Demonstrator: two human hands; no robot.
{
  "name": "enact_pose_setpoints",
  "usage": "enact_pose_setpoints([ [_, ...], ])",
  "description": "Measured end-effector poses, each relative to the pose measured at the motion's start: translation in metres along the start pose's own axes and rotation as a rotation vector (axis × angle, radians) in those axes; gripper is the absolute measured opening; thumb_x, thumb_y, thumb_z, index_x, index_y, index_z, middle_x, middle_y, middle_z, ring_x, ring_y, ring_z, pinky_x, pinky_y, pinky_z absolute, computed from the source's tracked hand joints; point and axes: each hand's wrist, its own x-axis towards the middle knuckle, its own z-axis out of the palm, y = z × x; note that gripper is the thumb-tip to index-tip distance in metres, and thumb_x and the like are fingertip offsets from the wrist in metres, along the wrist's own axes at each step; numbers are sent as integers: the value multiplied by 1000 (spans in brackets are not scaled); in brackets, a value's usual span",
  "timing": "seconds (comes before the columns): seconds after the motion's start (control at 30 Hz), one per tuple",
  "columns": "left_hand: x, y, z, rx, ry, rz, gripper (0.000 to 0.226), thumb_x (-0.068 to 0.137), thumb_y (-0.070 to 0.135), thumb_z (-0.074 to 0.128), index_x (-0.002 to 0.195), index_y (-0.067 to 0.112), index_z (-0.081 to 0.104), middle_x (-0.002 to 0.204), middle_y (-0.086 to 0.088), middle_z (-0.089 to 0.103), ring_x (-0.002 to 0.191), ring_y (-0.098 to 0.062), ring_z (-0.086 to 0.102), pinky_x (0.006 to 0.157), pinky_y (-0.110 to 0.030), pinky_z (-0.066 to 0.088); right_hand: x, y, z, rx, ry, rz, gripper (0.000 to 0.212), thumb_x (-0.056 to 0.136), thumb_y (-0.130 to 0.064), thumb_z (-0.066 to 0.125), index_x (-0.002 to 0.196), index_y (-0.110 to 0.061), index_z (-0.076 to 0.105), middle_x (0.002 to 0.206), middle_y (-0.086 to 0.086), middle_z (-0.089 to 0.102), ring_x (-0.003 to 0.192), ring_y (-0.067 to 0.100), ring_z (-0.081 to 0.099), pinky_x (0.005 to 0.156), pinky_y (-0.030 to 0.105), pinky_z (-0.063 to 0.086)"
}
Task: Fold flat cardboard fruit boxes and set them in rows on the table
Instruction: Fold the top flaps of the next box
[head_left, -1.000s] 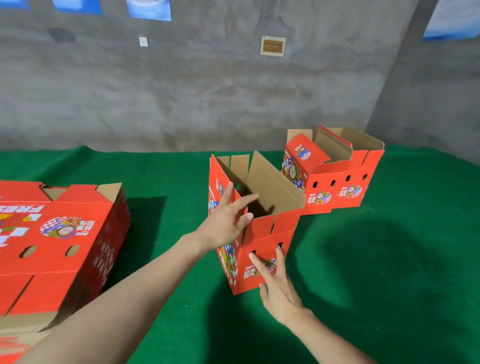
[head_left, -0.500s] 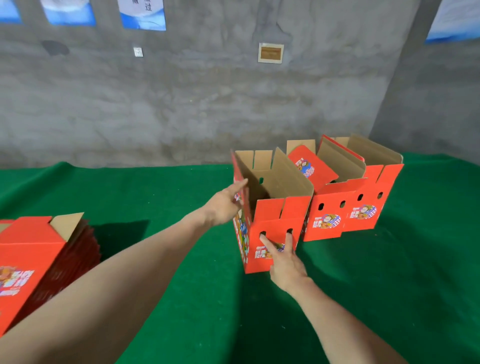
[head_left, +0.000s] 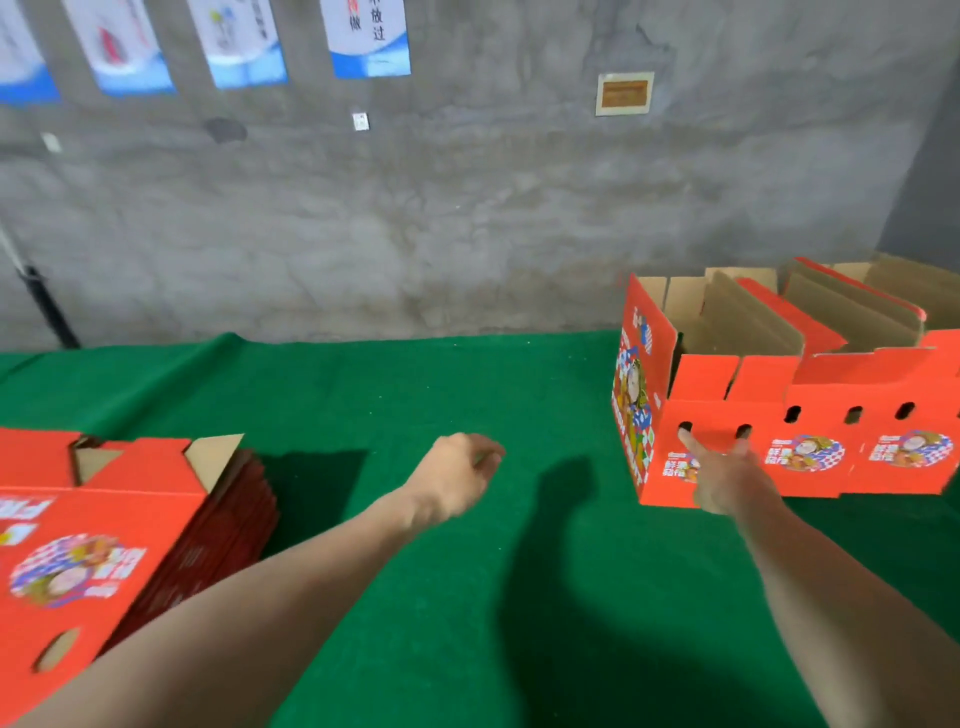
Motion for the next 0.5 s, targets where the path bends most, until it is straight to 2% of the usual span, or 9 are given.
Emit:
enact_pose_setpoints([
  [0.07, -15, -22, -22, 37, 24, -62, 28, 95, 16, 49, 117, 11, 66, 123, -7, 65, 112, -20, 60, 92, -17, 37, -4, -9, -2, 56, -6, 77, 76, 94, -18, 45, 151, -29, -4, 152, 25, 23, 137, 41, 28, 108, 47, 35],
  [0.1, -23, -32, -32, 52, 37, -93, 28, 95, 16, 49, 117, 11, 66, 123, -7, 64, 113, -20, 60, 93, -17, 37, -12, -17, 1, 85, 74, 105, 74, 91, -16, 48, 152, -22, 8, 147, 28, 30, 131, 44, 36, 105, 48, 39],
  [0.17, -38, -53, -53, 73, 68, -153, 29, 95, 16, 50, 118, 9, 66, 124, -8, 64, 114, -21, 60, 93, -19, 37, -38, -39, 12, 252, 318, 26, 59, 85, -9, 57, 140, -3, 35, 132, 31, 39, 116, 46, 47, 91, 49, 49],
  [0.2, -46, -63, -62, 77, 85, -181, 29, 94, 15, 50, 118, 9, 66, 124, -9, 64, 114, -21, 59, 93, -19, 37, -58, -55, 19, 310, 389, -71, 51, 85, -7, 59, 132, 2, 42, 129, 29, 40, 114, 44, 48, 91, 50, 49],
  [0.3, -76, -93, -82, 103, 149, -251, 28, 93, 14, 52, 116, 5, 66, 123, -12, 64, 114, -23, 59, 92, -21, 39, -121, -114, 37, 369, 371, -478, 45, 90, -8, 56, 134, -3, 45, 137, 17, 41, 124, 33, 45, 106, 39, 37],
  [0.37, -97, -114, -96, 131, 192, -296, 30, 93, 14, 53, 119, 4, 64, 125, -14, 62, 116, -26, 58, 93, -24, 39, -161, -161, 43, 398, 279, -698, 49, 94, -12, 50, 142, -11, 39, 149, 9, 32, 134, 26, 38, 110, 31, 30],
  [0.43, -119, -137, -112, 160, 249, -349, 32, 92, 13, 53, 122, 3, 61, 128, -16, 59, 119, -30, 55, 96, -27, 38, -199, -207, 45, 407, 193, -859, 49, 97, -16, 45, 145, -19, 34, 155, 1, 23, 139, 20, 31, 112, 28, 27],
  [0.5, -143, -163, -132, 188, 312, -401, 37, 92, 13, 53, 127, 1, 56, 135, -18, 54, 124, -32, 50, 102, -33, 36, -235, -247, 48, 430, 117, -958, 47, 97, -17, 45, 143, -21, 36, 154, -1, 25, 138, 19, 31, 112, 27, 27],
])
